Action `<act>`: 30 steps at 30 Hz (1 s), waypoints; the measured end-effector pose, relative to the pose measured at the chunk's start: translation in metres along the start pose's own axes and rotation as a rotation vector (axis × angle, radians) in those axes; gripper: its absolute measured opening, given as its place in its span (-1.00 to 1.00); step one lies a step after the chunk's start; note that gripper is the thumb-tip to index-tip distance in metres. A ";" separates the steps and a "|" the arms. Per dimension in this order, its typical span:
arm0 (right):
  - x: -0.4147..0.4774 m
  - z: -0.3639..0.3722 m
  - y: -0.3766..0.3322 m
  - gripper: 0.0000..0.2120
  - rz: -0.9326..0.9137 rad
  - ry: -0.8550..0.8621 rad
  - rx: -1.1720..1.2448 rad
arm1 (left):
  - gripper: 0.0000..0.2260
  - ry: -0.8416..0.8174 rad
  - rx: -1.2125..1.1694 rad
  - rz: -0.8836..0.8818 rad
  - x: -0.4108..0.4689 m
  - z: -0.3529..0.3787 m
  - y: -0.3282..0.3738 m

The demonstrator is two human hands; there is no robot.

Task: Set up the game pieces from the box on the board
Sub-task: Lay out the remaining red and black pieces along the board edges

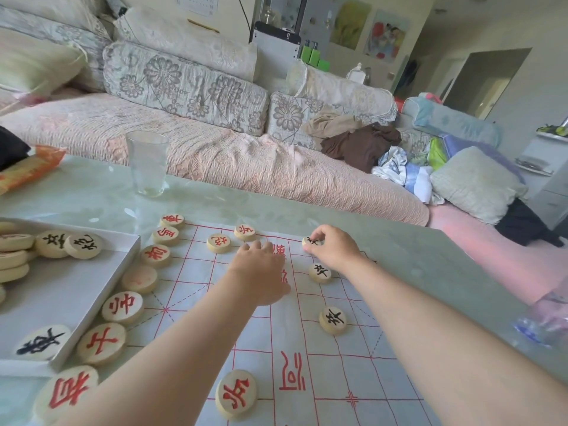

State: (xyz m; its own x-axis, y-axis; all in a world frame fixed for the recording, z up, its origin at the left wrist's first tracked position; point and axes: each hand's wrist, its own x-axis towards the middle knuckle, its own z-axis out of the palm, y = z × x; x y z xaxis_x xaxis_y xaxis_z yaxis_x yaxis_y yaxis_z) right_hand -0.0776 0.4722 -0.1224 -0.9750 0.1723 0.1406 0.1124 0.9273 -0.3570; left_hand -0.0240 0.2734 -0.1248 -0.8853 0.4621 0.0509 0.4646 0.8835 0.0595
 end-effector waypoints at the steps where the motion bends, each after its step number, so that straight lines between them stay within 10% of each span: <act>1: 0.000 0.000 0.000 -0.75 0.003 0.003 -0.011 | -0.47 0.000 -0.002 -0.001 0.000 0.000 0.000; 22: -0.083 -0.002 -0.195 -0.94 -0.394 -0.162 0.268 | -0.71 0.199 -0.100 -0.364 -0.106 -0.051 -0.122; 30: -0.138 0.024 -0.289 -0.73 -0.635 -0.582 0.036 | -0.70 -0.048 0.002 -0.400 -0.193 -0.066 -0.195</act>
State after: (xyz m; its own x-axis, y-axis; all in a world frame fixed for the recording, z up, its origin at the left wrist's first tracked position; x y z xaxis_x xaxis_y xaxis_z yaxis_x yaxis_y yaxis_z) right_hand 0.0202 0.1726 -0.0607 -0.7953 -0.5824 -0.1684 -0.4845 0.7774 -0.4011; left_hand 0.0568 0.0067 -0.0806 -0.9961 0.0851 -0.0226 0.0835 0.9945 0.0631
